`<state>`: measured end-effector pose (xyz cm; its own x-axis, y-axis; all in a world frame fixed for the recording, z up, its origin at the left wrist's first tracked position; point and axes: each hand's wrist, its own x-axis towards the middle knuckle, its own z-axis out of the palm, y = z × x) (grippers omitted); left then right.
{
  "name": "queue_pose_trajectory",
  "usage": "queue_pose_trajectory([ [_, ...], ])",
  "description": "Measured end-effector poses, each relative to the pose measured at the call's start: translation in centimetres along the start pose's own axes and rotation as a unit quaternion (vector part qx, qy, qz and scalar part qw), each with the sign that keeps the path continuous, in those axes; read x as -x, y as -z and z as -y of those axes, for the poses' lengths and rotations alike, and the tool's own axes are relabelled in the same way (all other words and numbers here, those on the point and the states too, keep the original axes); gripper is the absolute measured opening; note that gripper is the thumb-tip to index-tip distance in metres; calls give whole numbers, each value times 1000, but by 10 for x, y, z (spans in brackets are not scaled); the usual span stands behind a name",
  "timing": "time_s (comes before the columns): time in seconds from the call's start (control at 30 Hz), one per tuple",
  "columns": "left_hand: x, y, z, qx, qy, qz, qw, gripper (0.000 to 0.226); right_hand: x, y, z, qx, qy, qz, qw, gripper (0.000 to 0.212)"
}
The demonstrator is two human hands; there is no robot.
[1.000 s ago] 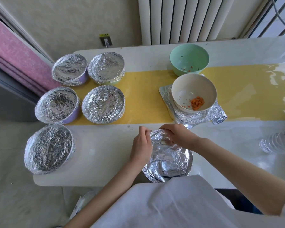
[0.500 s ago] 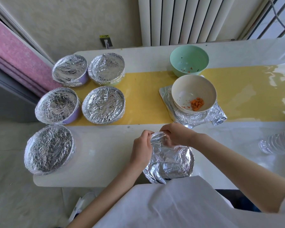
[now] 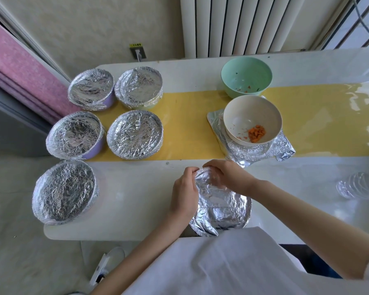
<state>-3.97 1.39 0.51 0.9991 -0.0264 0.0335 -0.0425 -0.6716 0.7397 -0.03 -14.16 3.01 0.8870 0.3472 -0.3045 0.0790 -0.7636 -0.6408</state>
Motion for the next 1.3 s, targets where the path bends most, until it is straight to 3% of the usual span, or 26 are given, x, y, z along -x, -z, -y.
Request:
queue_pose_trajectory([
  [0.17,1,3,10,-30,56,-47,997,34,8,2,-9,-46,-70,-56,995,32],
  [0.3,-7,8,10,15,98,-6,995,25,7,0,-7,-57,-68,-48,995,31],
  [0.73,-7,9,15,3,64,36,997,21,3,2,-4,-11,-55,0,998,28],
  [1.1,-5,8,10,-10,60,47,997,21,2,-2,0,18,-34,34,999,37],
  [1.3,-7,8,9,-4,54,42,998,20,2,-8,-3,61,11,25,998,53],
])
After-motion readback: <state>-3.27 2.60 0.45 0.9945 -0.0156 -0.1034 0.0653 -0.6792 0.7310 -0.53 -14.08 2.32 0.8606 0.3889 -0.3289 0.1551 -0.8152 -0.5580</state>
